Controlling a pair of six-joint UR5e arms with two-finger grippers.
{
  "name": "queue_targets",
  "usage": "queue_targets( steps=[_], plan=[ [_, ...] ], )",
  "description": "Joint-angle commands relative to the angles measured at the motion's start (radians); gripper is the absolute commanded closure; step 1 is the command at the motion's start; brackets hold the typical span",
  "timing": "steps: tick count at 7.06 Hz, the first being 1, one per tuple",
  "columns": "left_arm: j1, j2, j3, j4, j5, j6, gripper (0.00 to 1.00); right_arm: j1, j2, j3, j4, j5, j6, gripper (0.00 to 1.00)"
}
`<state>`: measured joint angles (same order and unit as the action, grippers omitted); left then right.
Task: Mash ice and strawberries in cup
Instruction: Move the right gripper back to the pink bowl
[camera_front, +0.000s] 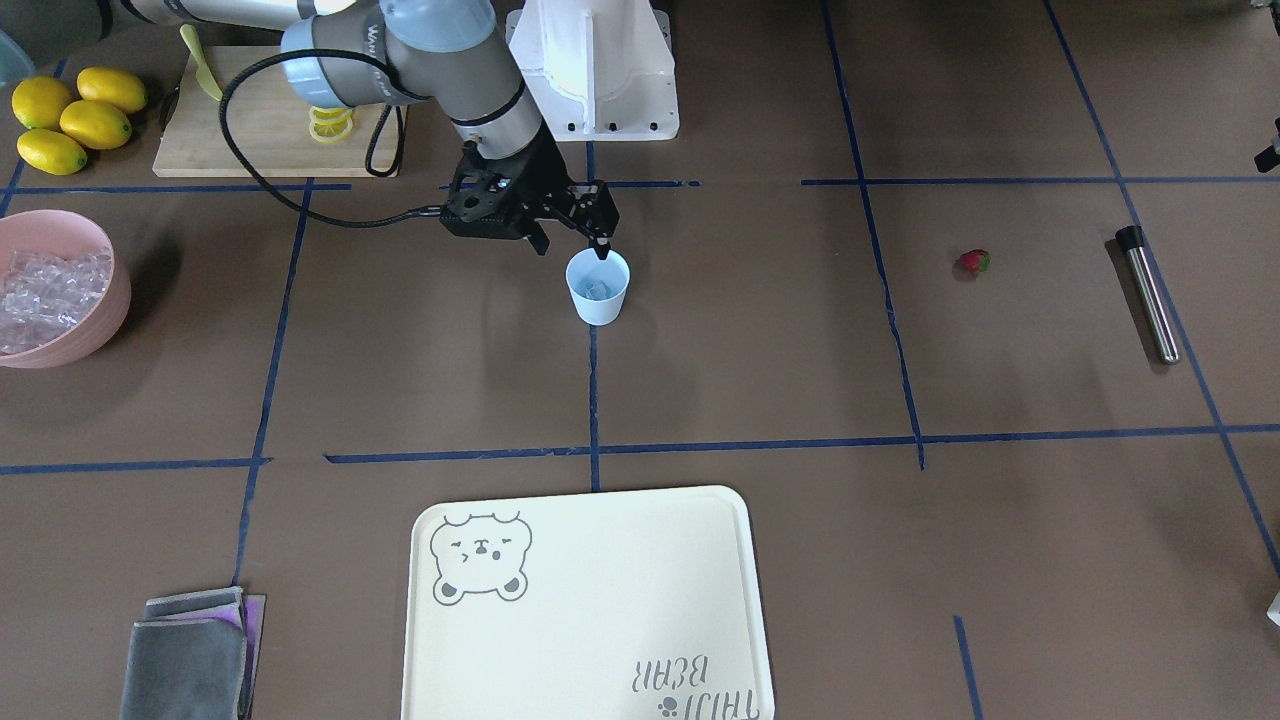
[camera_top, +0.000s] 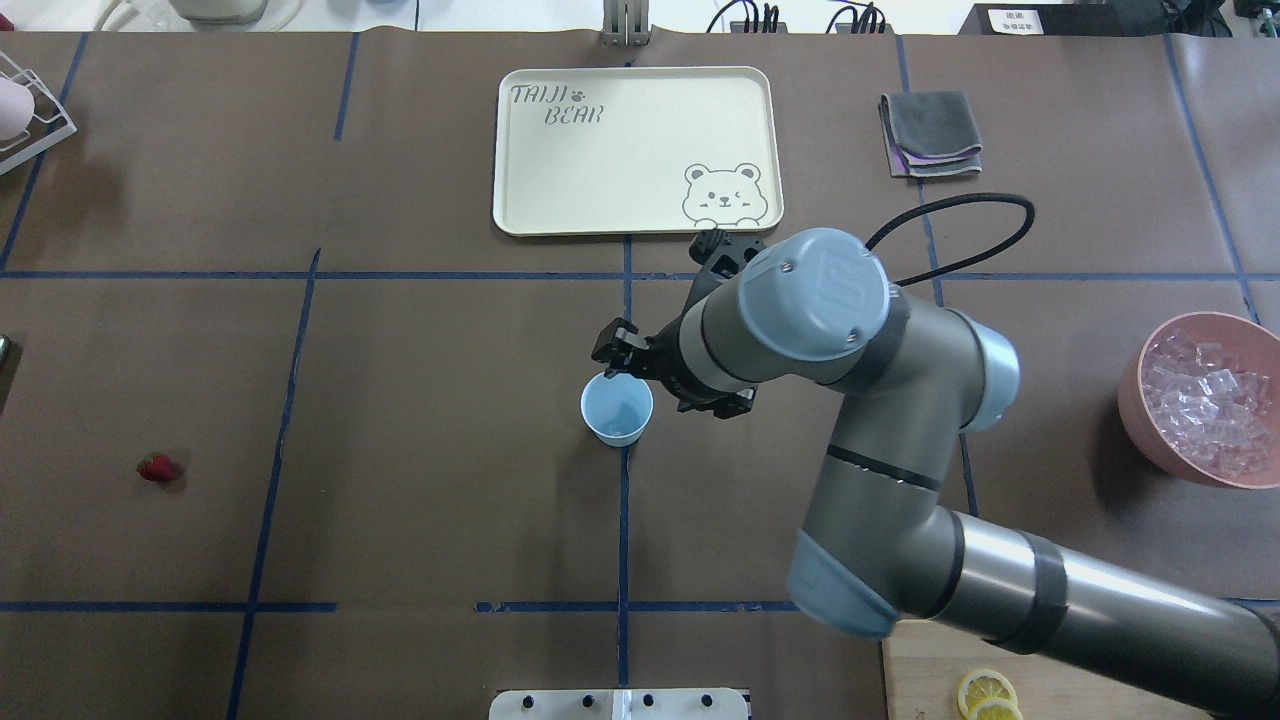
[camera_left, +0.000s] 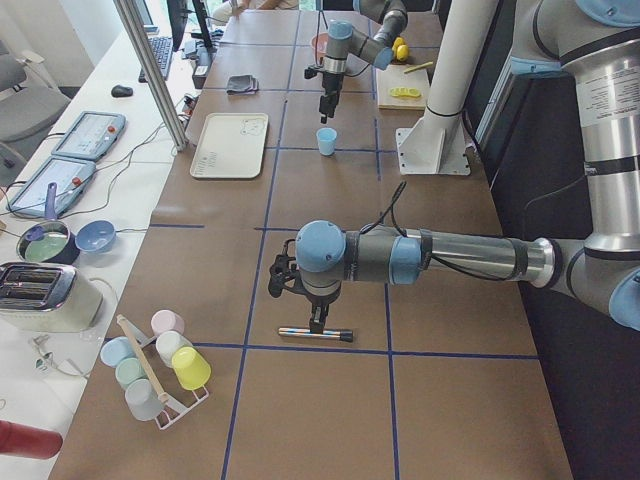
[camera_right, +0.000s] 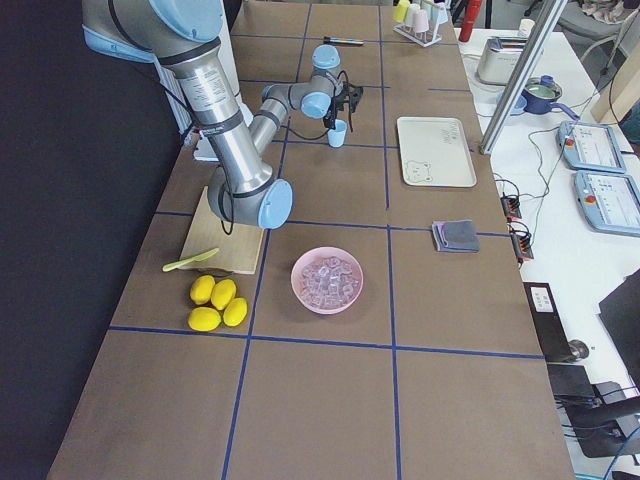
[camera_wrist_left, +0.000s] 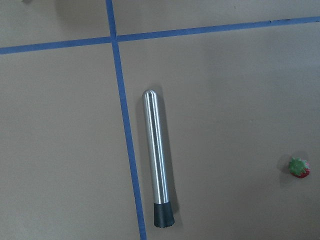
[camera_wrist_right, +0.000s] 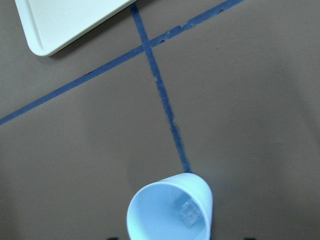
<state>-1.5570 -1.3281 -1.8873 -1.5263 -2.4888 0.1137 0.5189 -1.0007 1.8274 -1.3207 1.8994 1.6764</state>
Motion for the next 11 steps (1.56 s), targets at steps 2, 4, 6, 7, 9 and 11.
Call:
queue_targets(
  steps=[2, 4, 6, 7, 9, 11],
  plan=[
    [0.0, 0.007, 0.002, 0.0, 0.001, 0.0, 0.0, 0.279, -0.348, 0.226, 0.005, 0.295, -0.191, 0.01],
    [0.0, 0.007, 0.0, 0.0, 0.001, 0.0, 0.0, 0.411, -0.603, 0.282, 0.015, 0.345, -0.468, 0.01],
    [-0.002, 0.009, -0.003, 0.0, -0.025, -0.002, 0.0, 0.516, -0.773, 0.259, 0.063, 0.371, -0.657, 0.02],
    [-0.003, 0.012, -0.009, 0.0, -0.027, -0.002, 0.0, 0.551, -0.814, 0.221, 0.087, 0.388, -0.688, 0.02],
    [-0.005, 0.02, -0.016, 0.0, -0.027, -0.002, 0.0, 0.558, -0.843, 0.158, 0.15, 0.417, -0.71, 0.02],
    [-0.003, 0.024, -0.015, 0.0, -0.027, -0.002, 0.0, 0.558, -0.848, 0.081, 0.187, 0.408, -0.704, 0.02]
  ],
)
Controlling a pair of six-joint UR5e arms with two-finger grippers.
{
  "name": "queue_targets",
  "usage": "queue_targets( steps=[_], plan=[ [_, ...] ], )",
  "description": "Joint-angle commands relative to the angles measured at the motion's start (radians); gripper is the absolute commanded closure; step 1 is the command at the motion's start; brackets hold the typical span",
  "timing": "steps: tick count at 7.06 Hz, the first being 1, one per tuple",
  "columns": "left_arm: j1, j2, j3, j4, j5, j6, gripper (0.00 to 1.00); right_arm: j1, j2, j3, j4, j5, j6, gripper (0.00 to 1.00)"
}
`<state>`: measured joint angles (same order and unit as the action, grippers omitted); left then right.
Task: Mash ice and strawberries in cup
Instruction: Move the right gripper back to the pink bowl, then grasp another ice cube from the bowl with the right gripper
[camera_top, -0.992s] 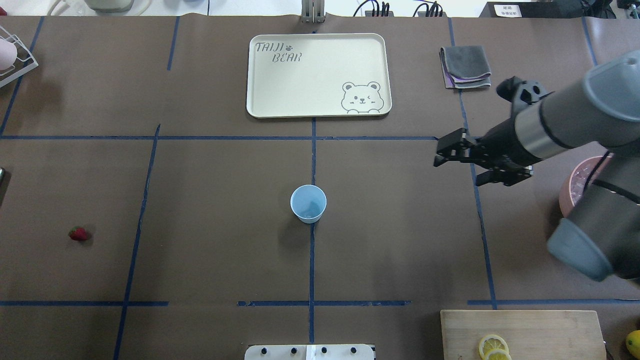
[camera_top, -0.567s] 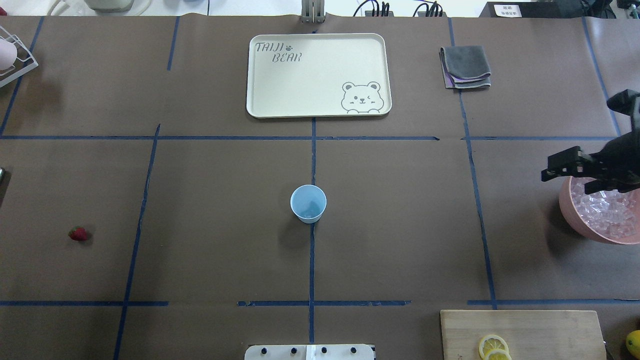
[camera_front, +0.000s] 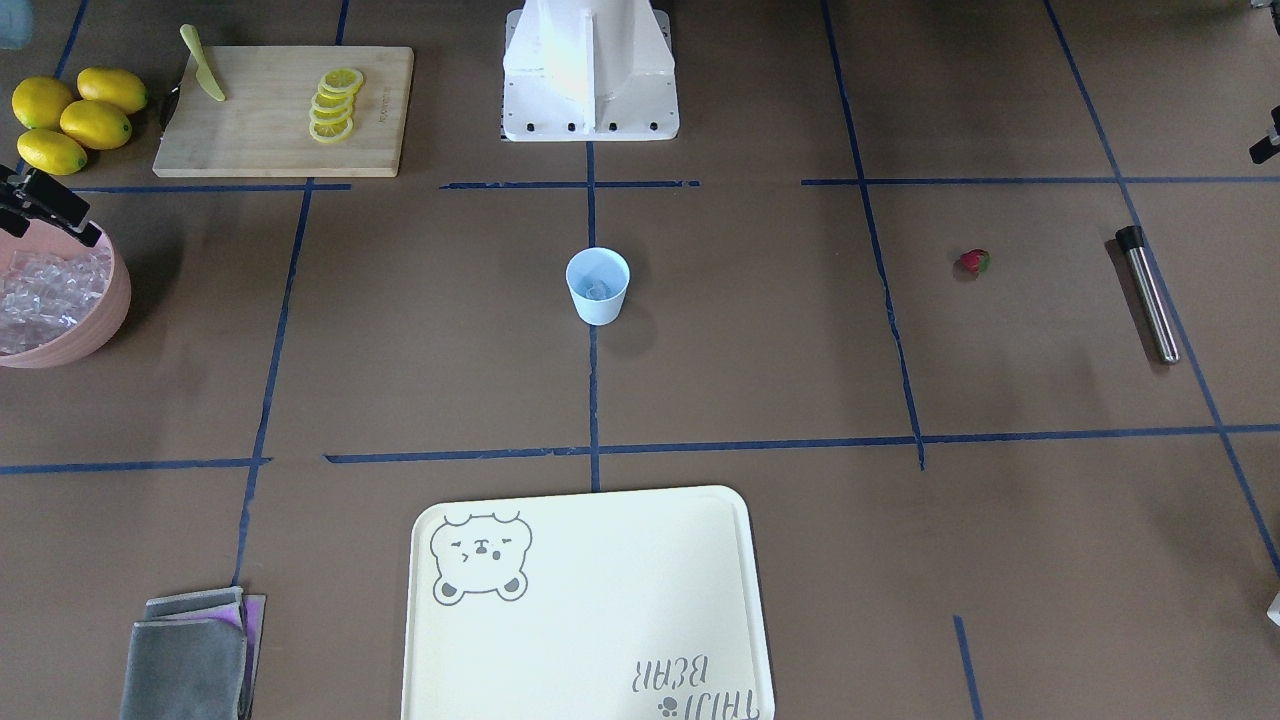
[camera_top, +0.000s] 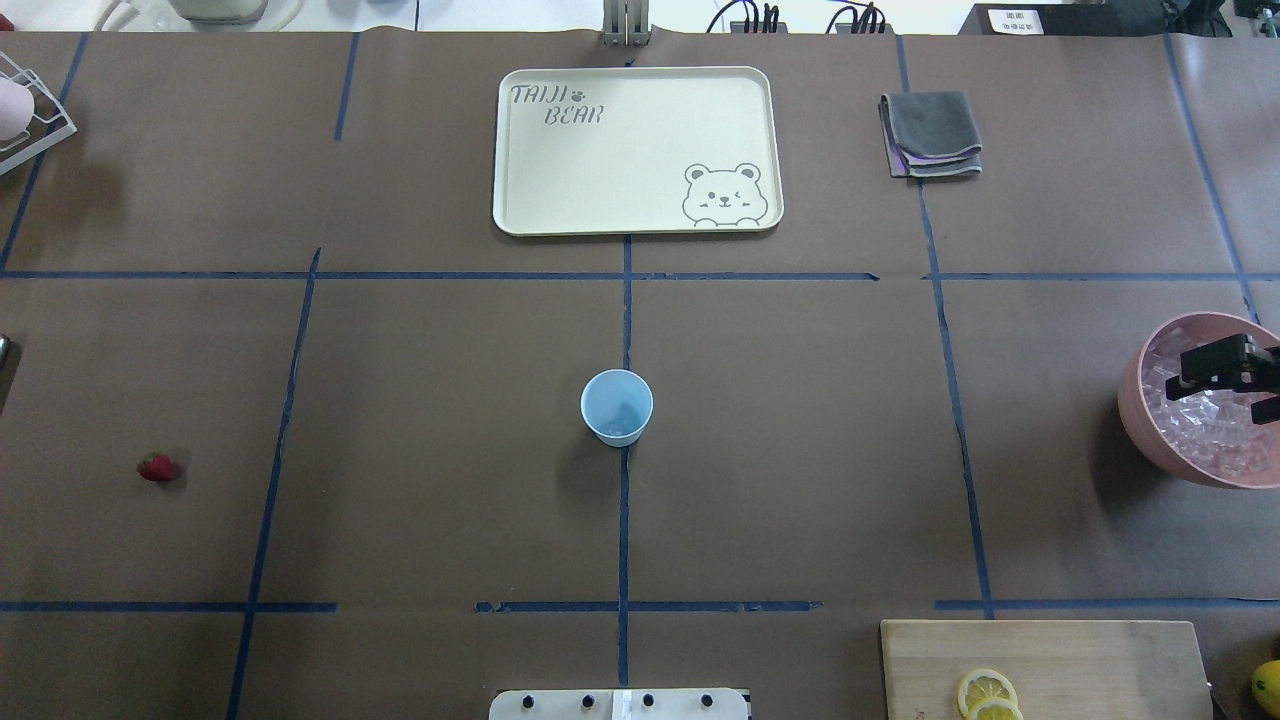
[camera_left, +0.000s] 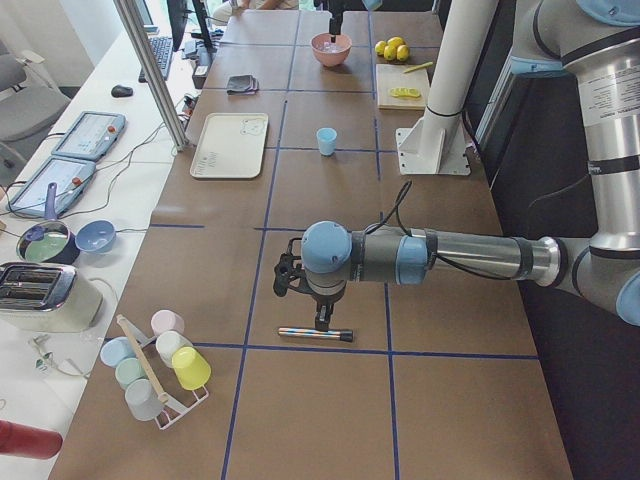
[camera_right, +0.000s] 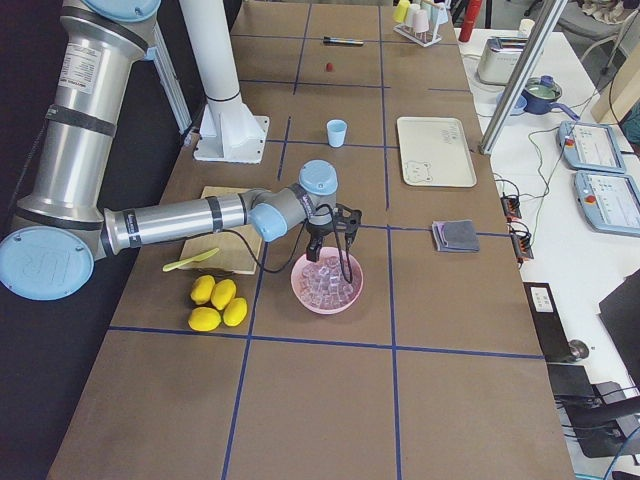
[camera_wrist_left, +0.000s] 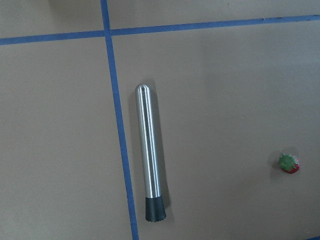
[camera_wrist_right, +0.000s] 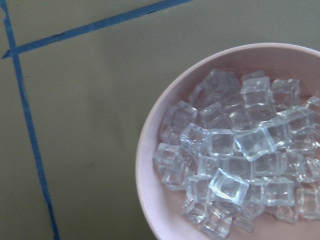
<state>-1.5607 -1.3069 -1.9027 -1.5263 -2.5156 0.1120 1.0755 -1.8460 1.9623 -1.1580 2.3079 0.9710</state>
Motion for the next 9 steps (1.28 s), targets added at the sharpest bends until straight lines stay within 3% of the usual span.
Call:
queue_targets(
  steps=[1, 3, 6, 9],
  plan=[
    [0.001, 0.003, 0.001, 0.0, 0.0, -0.002, 0.0, 0.0, 0.004, -0.104, 0.068, -0.002, 0.008, 0.02],
    [0.001, 0.003, 0.001, 0.0, 0.0, -0.002, 0.0, -0.002, 0.017, -0.172, 0.122, -0.004, 0.011, 0.02],
    [0.001, 0.003, -0.001, 0.0, 0.0, -0.002, 0.0, -0.002, 0.03, -0.169, 0.124, -0.005, 0.026, 0.23],
    [-0.001, 0.003, -0.009, 0.0, 0.0, 0.0, 0.0, -0.002, 0.044, -0.174, 0.124, -0.005, 0.046, 0.25]
  ],
)
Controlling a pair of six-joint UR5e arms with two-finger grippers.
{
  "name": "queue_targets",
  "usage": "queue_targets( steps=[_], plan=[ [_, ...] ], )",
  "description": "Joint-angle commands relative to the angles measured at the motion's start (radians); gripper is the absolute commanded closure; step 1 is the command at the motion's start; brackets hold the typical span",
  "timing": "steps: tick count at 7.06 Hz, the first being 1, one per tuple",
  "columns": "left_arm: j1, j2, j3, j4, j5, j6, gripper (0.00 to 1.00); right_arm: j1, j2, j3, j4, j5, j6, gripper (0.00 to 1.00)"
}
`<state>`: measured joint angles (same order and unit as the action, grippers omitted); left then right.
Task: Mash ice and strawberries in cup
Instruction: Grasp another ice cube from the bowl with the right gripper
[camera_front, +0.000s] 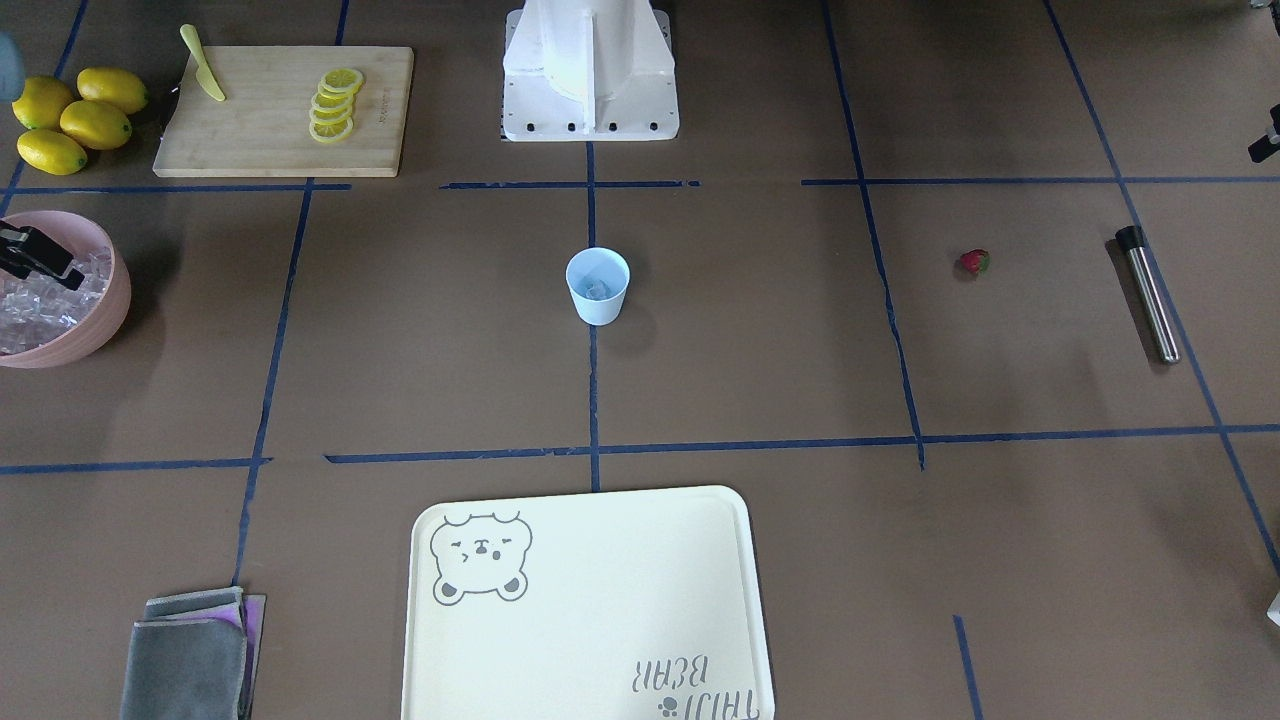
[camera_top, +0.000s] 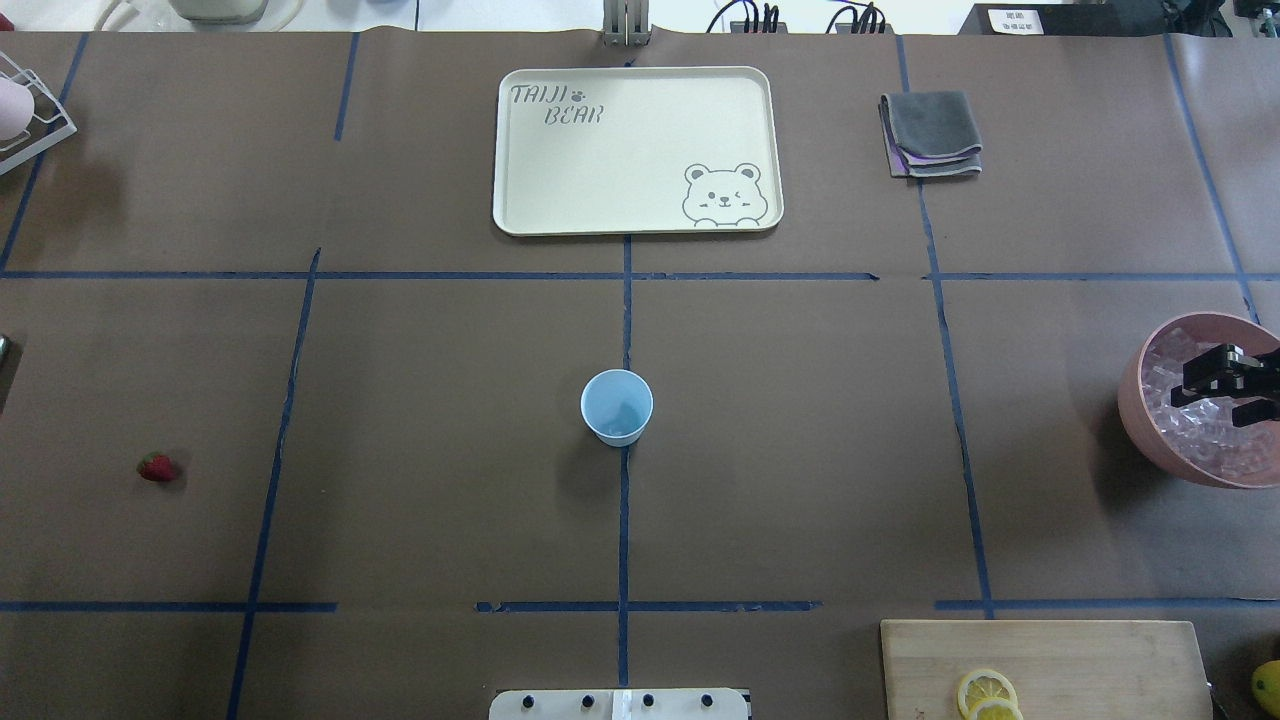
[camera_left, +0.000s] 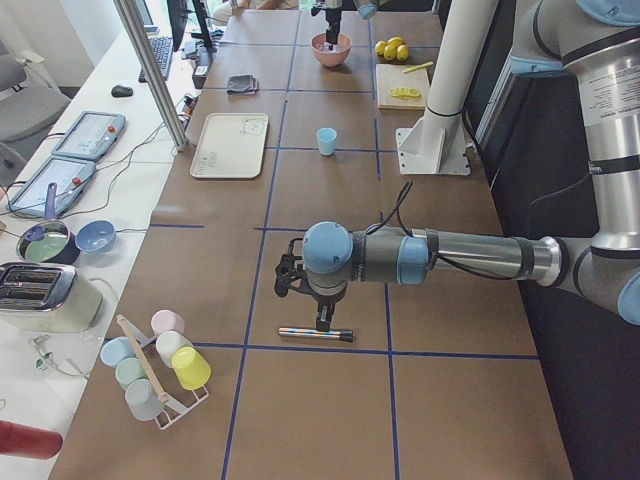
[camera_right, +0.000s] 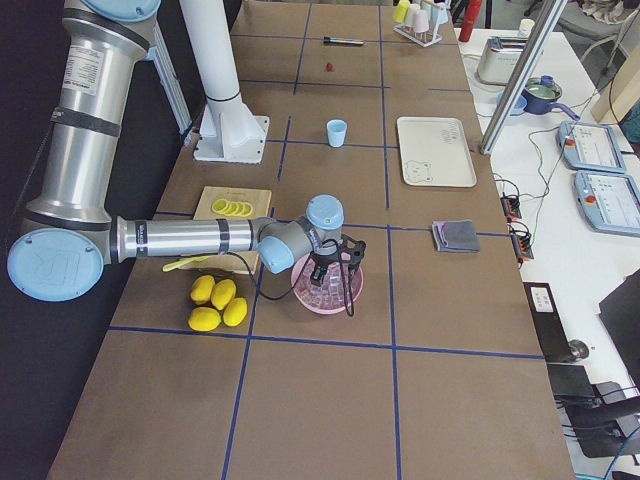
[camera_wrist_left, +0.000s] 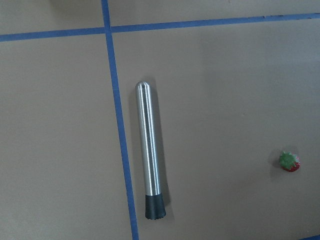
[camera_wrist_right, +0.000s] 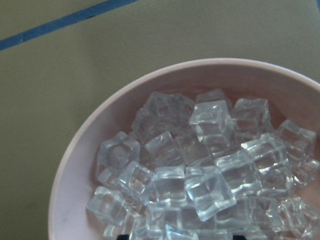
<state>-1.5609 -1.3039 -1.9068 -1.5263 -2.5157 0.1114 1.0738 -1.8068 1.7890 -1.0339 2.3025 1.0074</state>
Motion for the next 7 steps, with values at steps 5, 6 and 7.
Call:
queue_targets(
  steps=[5, 6, 7],
  plan=[
    [-0.001, 0.002, -0.006, 0.0, 0.0, 0.001, 0.0, -0.002, 0.004, 0.0, 0.0, 0.003, 0.011, 0.31],
    [-0.001, 0.002, -0.005, 0.0, 0.0, 0.001, 0.0, -0.002, 0.004, 0.0, 0.0, 0.005, 0.014, 0.34],
    [-0.001, 0.002, -0.006, 0.0, 0.0, 0.001, 0.0, -0.002, 0.004, 0.0, 0.0, 0.005, 0.016, 0.45]
  ],
)
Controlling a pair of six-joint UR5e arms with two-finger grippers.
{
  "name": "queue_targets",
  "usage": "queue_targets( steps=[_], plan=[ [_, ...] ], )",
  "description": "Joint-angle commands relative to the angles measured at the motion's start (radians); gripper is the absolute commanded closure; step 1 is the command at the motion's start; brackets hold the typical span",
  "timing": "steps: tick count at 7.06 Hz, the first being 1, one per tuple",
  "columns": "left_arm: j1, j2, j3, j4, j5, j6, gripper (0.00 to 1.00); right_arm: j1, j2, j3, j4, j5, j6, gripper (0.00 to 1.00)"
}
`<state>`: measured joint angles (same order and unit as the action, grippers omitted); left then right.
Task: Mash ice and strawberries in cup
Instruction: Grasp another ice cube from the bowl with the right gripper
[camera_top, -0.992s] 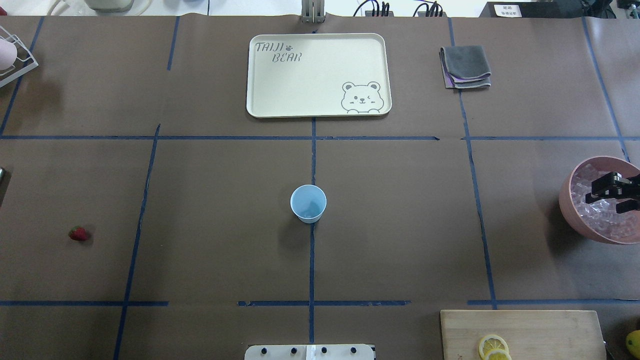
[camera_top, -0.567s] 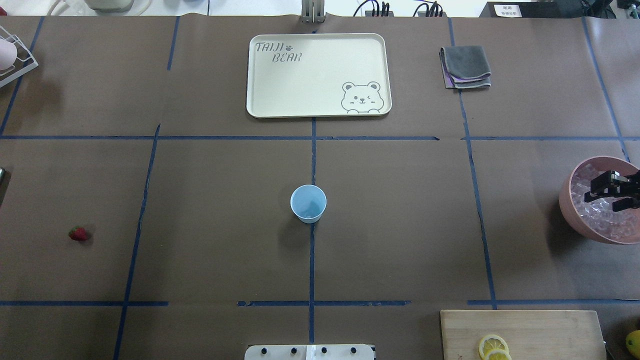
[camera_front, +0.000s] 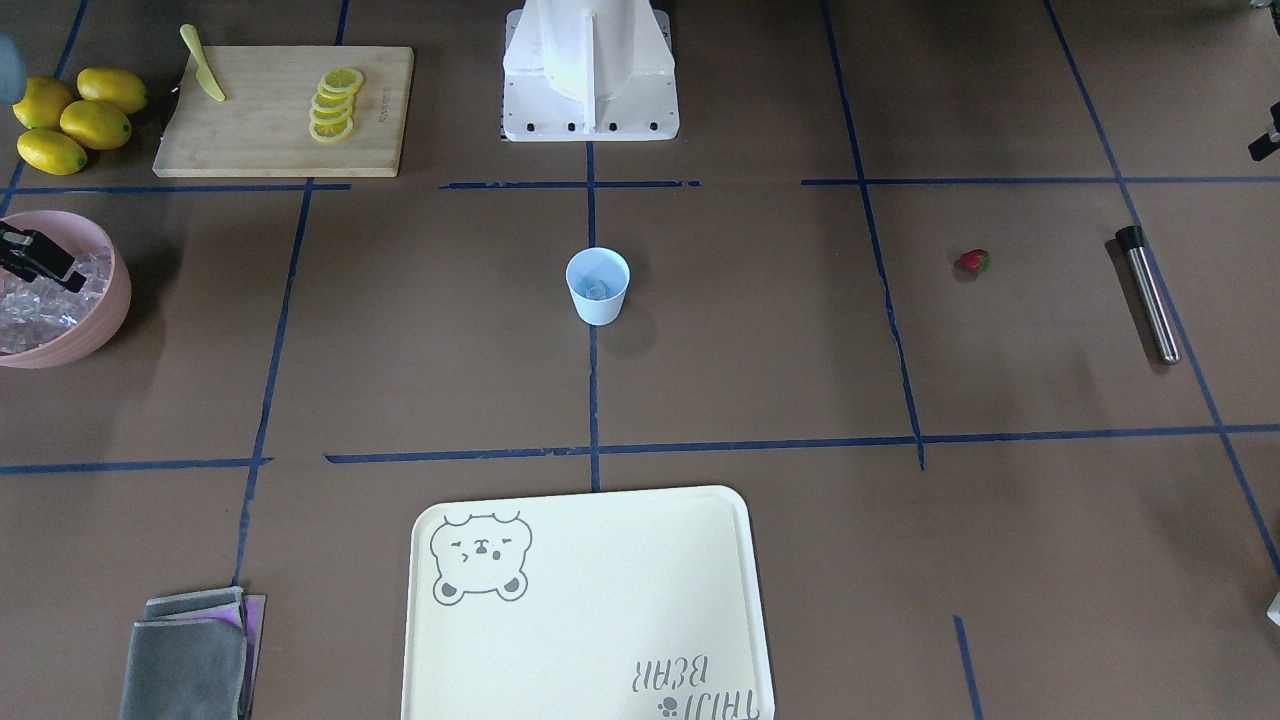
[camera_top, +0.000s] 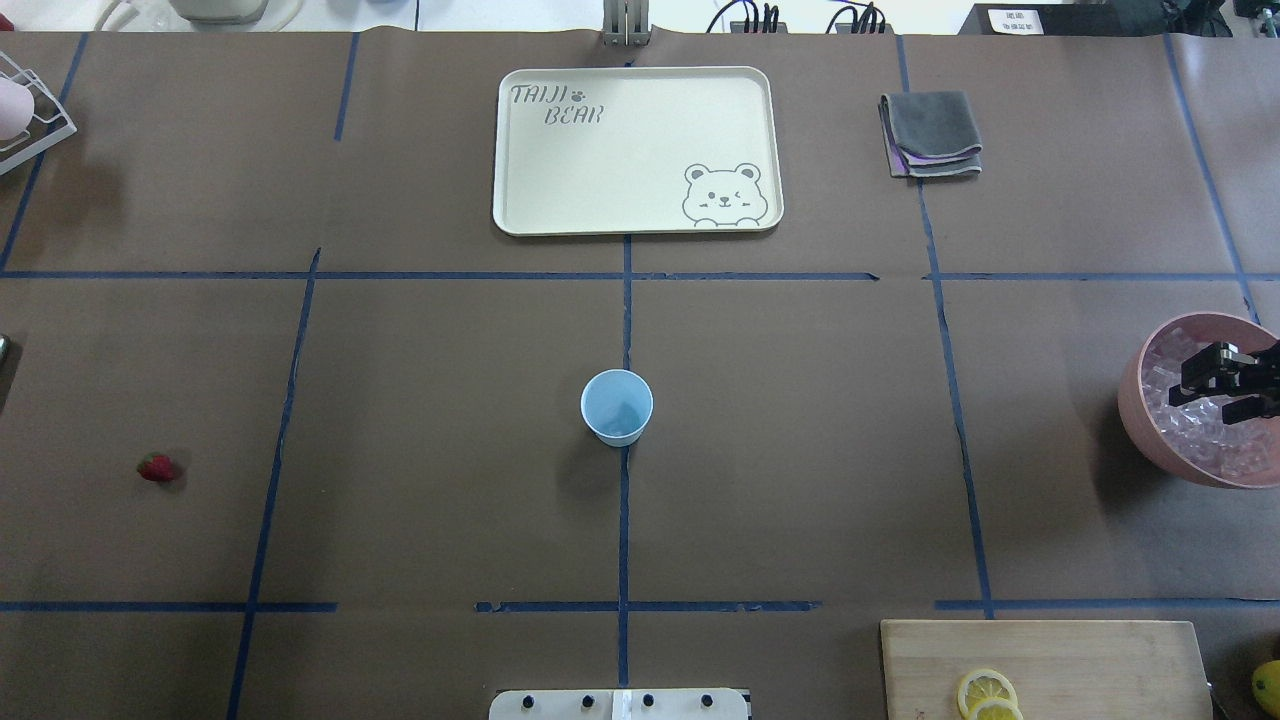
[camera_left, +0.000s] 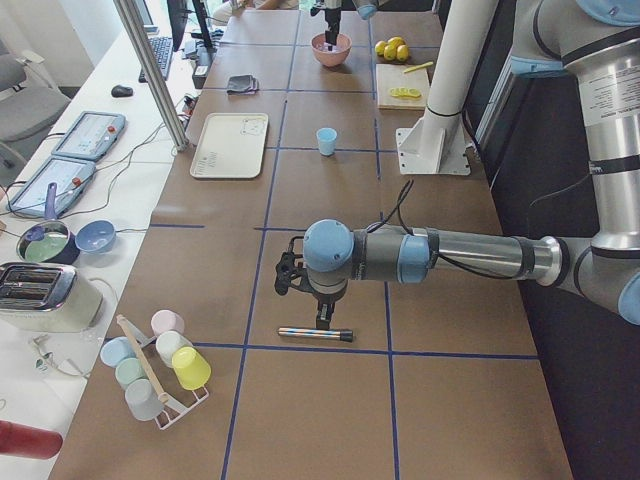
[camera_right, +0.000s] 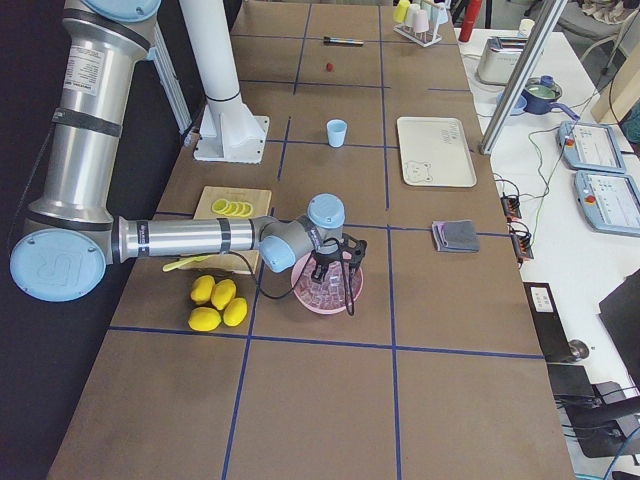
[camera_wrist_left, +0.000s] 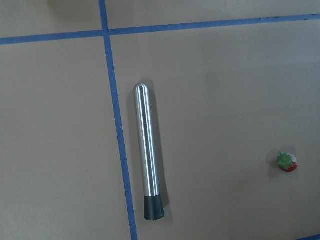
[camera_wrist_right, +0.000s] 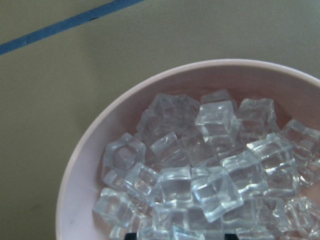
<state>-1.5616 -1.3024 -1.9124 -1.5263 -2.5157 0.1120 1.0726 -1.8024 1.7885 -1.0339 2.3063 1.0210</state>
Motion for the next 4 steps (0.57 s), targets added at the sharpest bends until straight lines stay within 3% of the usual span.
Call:
queue_targets(
  steps=[1, 2, 3, 4],
  plan=[
    [0.0, 0.0, 0.0, 0.0, 0.0, 0.0, 0.0, 0.0, 0.0, 0.0, 0.003, 0.005, 0.002, 0.67],
    [0.0, 0.0, 0.0, 0.0, 0.0, 0.0, 0.0, 0.0, 0.0, 0.002, 0.005, 0.008, -0.001, 0.92],
    [-0.002, 0.002, -0.005, 0.0, 0.0, 0.0, 0.0, 0.001, -0.003, 0.011, 0.005, 0.011, -0.001, 1.0],
    [-0.008, 0.002, -0.011, 0.0, -0.002, 0.0, 0.0, 0.003, -0.011, 0.032, 0.005, 0.015, 0.001, 1.0]
  ],
)
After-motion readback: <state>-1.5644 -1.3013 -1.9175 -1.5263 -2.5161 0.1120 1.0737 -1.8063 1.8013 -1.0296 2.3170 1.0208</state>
